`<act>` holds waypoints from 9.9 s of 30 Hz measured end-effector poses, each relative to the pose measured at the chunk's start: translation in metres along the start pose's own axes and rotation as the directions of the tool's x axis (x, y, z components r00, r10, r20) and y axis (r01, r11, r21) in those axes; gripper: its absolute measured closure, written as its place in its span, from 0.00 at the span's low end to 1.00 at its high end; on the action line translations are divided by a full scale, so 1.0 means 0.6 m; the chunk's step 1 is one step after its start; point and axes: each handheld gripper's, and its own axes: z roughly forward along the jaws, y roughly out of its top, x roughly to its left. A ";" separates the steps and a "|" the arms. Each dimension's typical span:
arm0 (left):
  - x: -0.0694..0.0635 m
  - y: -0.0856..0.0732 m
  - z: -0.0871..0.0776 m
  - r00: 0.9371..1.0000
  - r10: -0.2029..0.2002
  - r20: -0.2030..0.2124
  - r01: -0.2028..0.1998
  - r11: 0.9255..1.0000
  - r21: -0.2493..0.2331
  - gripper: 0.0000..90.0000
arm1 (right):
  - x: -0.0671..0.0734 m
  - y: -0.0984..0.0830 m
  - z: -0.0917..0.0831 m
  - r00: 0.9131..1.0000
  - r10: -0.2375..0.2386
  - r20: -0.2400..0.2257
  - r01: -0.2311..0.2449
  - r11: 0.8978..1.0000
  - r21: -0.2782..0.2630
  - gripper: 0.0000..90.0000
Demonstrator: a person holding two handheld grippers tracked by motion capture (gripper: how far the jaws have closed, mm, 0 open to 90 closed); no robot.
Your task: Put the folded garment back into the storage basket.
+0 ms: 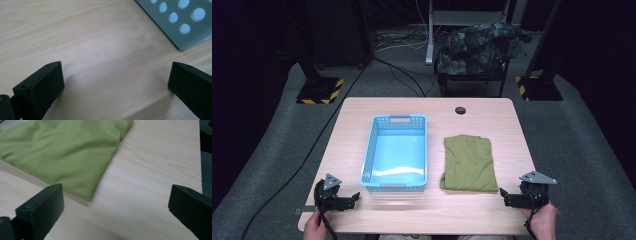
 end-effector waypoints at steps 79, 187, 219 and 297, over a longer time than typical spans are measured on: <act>0.000 0.000 -0.001 1.000 0.000 -0.001 0.000 1.000 0.002 0.00 | 0.047 0.116 0.071 0.995 -0.086 -0.055 0.088 0.996 0.035 0.00; 0.000 0.000 -0.001 1.000 -0.002 -0.002 0.002 1.000 0.001 0.00 | 0.096 0.164 0.245 0.988 -0.107 -0.110 0.128 0.969 0.210 0.00; 0.000 -0.001 -0.001 1.000 -0.001 -0.002 0.001 1.000 0.001 0.00 | 0.089 0.154 0.232 0.982 -0.019 -0.187 0.051 0.985 0.167 0.66; 0.000 -0.001 -0.001 1.000 -0.001 -0.002 0.001 1.000 0.002 0.00 | 0.101 0.230 0.134 0.968 0.092 -0.235 -0.111 0.991 -0.069 0.88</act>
